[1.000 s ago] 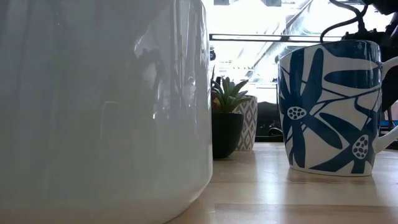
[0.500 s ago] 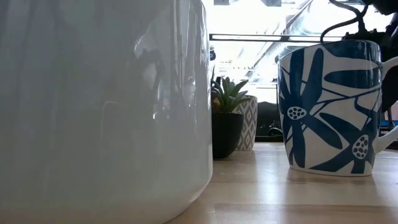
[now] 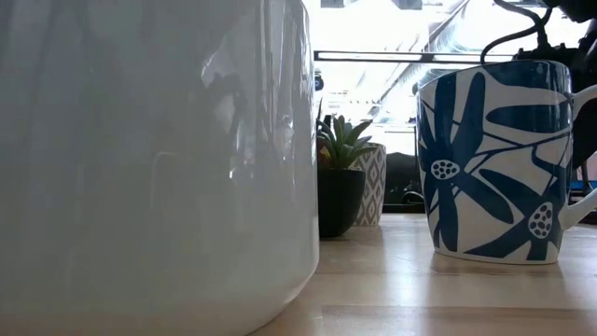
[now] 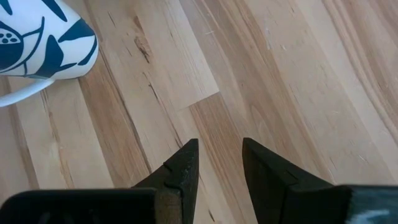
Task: Place coffee mugs
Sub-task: Put the yellow mug on the shelf
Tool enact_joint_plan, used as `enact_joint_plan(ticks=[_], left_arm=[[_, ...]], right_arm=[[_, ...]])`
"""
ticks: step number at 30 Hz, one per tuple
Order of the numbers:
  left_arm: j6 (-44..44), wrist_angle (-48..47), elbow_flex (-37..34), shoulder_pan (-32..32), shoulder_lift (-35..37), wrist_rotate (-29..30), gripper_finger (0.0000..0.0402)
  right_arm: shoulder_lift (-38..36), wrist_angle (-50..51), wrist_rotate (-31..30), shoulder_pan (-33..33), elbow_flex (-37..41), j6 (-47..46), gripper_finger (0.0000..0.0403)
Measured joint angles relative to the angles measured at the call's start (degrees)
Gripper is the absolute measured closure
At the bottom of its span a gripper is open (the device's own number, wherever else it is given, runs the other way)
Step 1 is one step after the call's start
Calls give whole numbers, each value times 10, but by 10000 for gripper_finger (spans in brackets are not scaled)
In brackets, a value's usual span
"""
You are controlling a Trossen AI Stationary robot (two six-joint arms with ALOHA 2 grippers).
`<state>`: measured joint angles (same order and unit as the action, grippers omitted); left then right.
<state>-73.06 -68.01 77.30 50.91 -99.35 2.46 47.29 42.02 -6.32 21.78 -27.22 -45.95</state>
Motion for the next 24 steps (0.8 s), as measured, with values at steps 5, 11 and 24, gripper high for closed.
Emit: enact_joint_plan(ticks=[5,11,24], left_arm=[[31,10,0,-12,-10,-1,248],[47,22,0,-23,-12,0,248],[59,57,-36,-25,-12,-27,248]], right_arm=[[0,0,0,0,0,0,299],[0,2,0,0,0,9,299],[0,2,1,0,0,14,299]])
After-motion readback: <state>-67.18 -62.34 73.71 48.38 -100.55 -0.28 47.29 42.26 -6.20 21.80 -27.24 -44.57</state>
